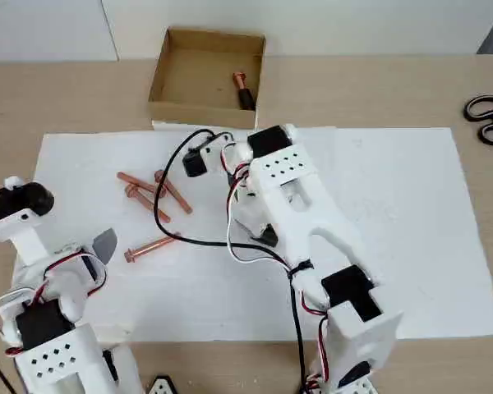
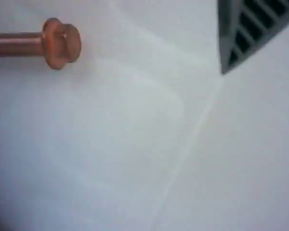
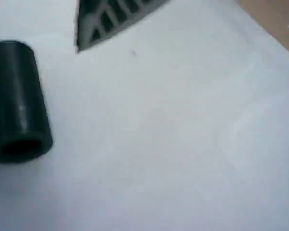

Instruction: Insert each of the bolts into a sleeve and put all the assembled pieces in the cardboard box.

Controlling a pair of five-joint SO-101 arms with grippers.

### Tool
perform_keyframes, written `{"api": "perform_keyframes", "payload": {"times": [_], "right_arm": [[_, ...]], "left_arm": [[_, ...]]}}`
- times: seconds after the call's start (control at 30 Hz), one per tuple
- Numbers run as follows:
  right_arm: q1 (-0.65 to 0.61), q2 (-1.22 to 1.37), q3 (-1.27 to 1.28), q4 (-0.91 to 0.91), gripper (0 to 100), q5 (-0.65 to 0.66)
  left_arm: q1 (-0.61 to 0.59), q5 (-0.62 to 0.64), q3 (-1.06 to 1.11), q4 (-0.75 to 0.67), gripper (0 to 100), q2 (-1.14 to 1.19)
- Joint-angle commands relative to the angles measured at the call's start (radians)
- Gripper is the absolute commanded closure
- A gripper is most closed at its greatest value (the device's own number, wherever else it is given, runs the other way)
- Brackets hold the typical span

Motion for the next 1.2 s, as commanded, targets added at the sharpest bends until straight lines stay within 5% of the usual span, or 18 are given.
{"api": "perform_keyframes", "payload": {"times": [0.0,1.17], "right_arm": [[-0.022,-0.007,0.017,0.002,81.2,-0.014],[-0.033,0.071,0.247,-0.263,81.2,-0.012]], "left_arm": [[-0.003,-0.005,-0.004,-0.025,67,-0.014],[-0.003,-0.005,-0.004,-0.023,67,-0.014]]}}
